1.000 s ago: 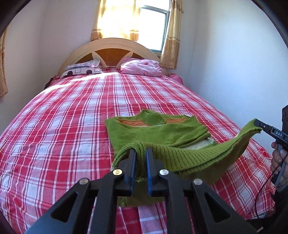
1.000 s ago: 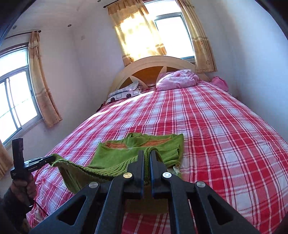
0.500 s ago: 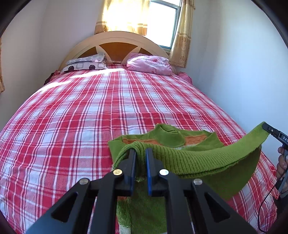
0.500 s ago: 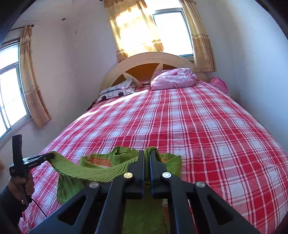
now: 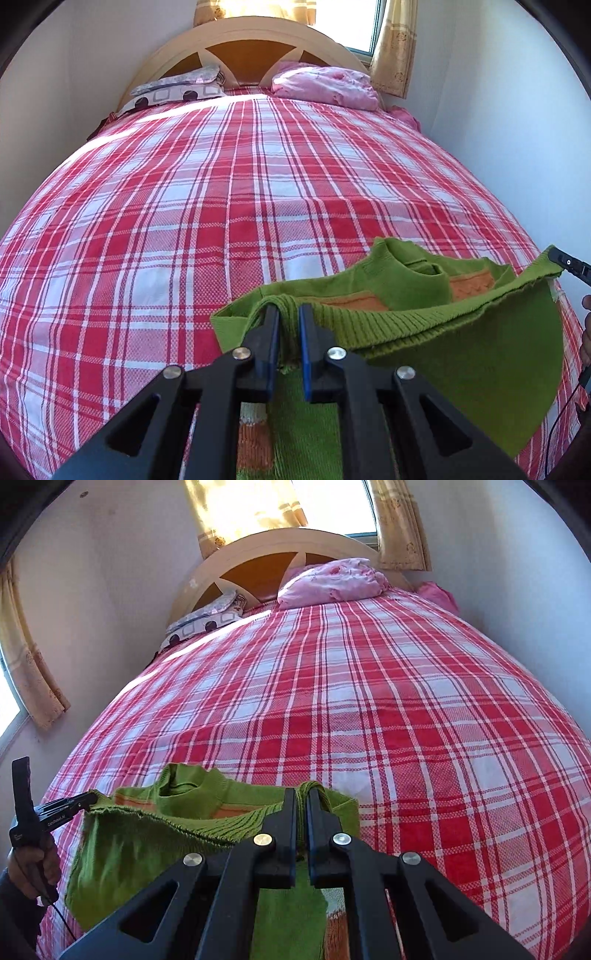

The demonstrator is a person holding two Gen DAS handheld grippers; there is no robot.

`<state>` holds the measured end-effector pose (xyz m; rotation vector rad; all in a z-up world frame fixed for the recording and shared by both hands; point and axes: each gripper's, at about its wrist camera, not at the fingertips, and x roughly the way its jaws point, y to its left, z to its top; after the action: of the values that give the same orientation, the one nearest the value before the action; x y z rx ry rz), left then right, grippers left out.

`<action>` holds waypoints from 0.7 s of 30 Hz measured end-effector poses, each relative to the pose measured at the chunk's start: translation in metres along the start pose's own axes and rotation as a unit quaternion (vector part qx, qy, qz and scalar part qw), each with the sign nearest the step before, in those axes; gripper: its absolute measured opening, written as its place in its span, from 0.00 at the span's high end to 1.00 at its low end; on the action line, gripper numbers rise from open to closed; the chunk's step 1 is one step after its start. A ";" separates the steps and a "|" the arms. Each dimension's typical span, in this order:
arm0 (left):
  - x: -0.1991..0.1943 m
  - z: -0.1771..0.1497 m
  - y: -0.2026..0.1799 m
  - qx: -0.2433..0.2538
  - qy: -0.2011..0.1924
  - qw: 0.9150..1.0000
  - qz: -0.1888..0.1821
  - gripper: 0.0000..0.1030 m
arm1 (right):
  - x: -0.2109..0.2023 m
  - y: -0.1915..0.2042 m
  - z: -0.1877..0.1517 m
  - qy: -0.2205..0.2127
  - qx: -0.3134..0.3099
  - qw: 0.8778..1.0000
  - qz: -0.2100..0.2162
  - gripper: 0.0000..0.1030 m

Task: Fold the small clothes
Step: 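Lower the hem onto the collar and open both tools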

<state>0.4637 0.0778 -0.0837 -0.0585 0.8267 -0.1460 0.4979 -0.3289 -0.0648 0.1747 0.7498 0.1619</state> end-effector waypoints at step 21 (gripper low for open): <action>-0.028 -0.058 0.015 -0.038 0.011 0.999 0.028 0.41 | -0.025 0.018 -0.049 0.034 -0.078 0.995 -0.055 0.46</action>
<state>0.4036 0.0967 -0.1045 -0.1059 0.8553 -0.0619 0.4446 -0.3115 -0.0801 -0.0200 0.8090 0.1211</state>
